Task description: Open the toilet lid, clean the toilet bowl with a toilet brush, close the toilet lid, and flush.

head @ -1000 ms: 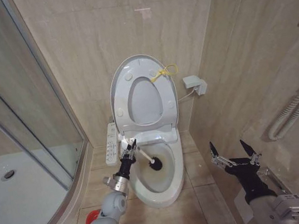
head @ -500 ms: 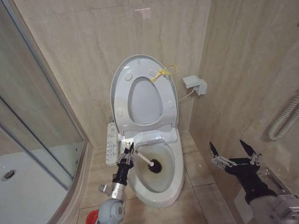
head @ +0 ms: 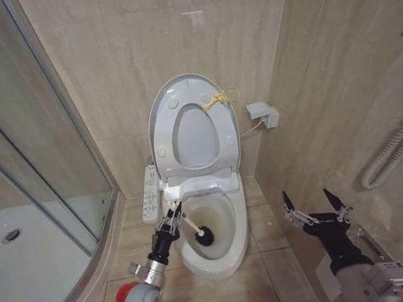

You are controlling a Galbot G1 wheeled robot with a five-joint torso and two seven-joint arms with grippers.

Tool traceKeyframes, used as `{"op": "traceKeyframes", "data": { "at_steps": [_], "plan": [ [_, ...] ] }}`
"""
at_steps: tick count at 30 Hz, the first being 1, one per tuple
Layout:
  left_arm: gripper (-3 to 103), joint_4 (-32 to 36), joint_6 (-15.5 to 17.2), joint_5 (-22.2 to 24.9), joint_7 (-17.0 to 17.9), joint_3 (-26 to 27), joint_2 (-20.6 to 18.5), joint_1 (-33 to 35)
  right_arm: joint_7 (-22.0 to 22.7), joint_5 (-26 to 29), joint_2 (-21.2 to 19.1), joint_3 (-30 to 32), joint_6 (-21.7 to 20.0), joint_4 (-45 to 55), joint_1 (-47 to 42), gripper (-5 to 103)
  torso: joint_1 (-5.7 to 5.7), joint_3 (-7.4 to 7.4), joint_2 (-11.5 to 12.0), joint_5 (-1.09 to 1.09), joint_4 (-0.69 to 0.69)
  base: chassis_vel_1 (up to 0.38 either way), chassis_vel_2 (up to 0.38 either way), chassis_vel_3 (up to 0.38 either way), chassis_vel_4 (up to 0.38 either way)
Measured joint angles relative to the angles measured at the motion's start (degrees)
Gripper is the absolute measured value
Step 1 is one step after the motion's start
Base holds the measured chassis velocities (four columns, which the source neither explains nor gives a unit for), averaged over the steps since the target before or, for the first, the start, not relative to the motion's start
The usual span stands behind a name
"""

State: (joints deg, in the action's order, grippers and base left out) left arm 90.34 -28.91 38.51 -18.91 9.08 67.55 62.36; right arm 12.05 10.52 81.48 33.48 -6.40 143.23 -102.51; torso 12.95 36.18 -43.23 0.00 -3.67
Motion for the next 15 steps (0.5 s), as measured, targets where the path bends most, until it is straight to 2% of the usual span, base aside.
{"op": "traceKeyframes", "data": {
  "at_steps": [3,5,7,15],
  "plan": [
    [20,3.11,0.72,1.79,-0.09,-0.01,-3.07,0.62,0.0,0.0,0.0,0.0,0.0,0.0,0.0,100,0.0,0.0,0.0,0.01,-0.02,0.0,0.0,0.0,0.0],
    [20,3.11,0.7,1.85,-0.14,-0.02,-3.16,0.66,0.0,0.0,0.0,0.0,0.0,0.0,0.0,100,0.0,0.0,0.0,0.01,-0.02,0.0,0.0,0.0,0.0],
    [20,3.89,-0.84,2.85,-2.77,0.7,-5.3,2.47,0.0,0.0,0.0,0.0,0.0,0.0,0.0,100,0.0,0.0,0.0,-0.01,0.01,0.0,0.0,0.0,0.0],
    [20,11.09,-1.99,4.58,-5.48,2.68,-8.99,7.2,0.0,0.0,0.0,0.0,0.0,0.0,0.0,100,0.0,0.0,0.0,-0.02,0.0,0.0,0.0,0.0,0.0]
  ]
}}
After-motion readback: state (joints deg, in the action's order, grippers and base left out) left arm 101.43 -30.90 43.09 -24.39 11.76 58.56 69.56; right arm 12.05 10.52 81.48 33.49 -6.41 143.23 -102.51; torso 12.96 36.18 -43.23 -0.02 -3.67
